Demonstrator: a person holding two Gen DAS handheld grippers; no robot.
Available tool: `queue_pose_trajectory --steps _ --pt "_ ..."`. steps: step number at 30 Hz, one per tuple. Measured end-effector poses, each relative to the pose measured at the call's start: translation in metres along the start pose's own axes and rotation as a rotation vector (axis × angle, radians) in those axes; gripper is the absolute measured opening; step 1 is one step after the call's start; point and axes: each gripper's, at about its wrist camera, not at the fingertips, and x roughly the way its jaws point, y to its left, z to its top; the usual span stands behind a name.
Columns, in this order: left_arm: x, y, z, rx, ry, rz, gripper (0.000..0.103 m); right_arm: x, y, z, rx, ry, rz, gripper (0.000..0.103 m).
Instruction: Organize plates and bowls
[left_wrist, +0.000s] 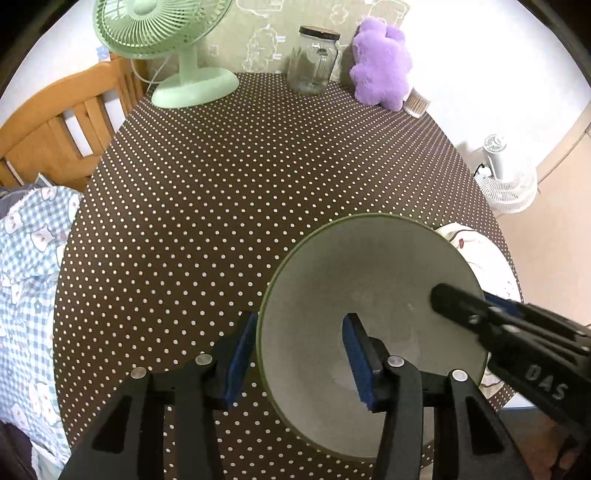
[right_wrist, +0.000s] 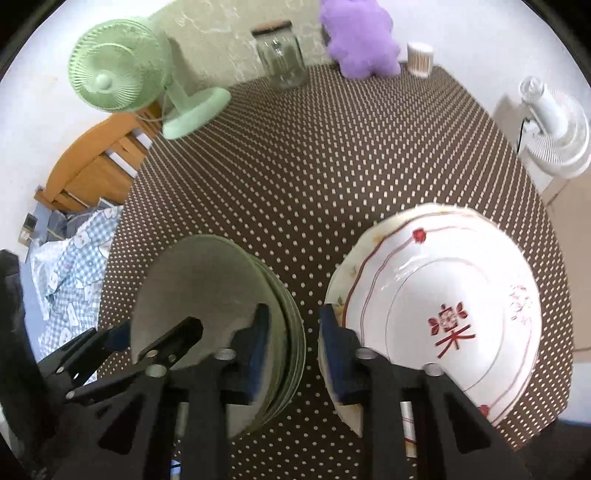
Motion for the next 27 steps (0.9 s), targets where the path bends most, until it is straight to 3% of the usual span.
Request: queue_pose_trajectory --steps 4,12,17,19,21,24,27 --pt "-0.003 -0.001 -0.002 0.008 0.002 0.007 0.050 -0.011 0.006 0.000 -0.025 -0.030 0.000 0.009" --pt "-0.002 -0.011 -0.001 0.015 0.010 0.023 0.052 -0.005 0.003 0.000 -0.008 -0.049 0.029 0.009" --pt "-0.001 -0.017 0.003 0.022 0.014 0.036 0.060 -0.007 0.000 -0.001 0.005 -0.056 0.055 0.009" --pt "0.001 -0.018 0.005 0.026 0.016 0.042 0.063 -0.008 0.002 -0.001 0.006 -0.050 0.037 0.015" --pt "0.002 -0.019 0.008 0.025 0.012 0.044 0.063 -0.009 0.000 -0.001 0.005 -0.041 -0.001 0.032" --pt "0.004 -0.018 0.011 0.024 0.011 0.038 0.064 -0.006 -0.009 0.001 0.035 -0.024 0.008 0.053" --pt "0.006 -0.018 0.012 0.030 0.011 0.036 0.063 0.005 -0.016 0.001 0.064 0.018 0.028 0.053"
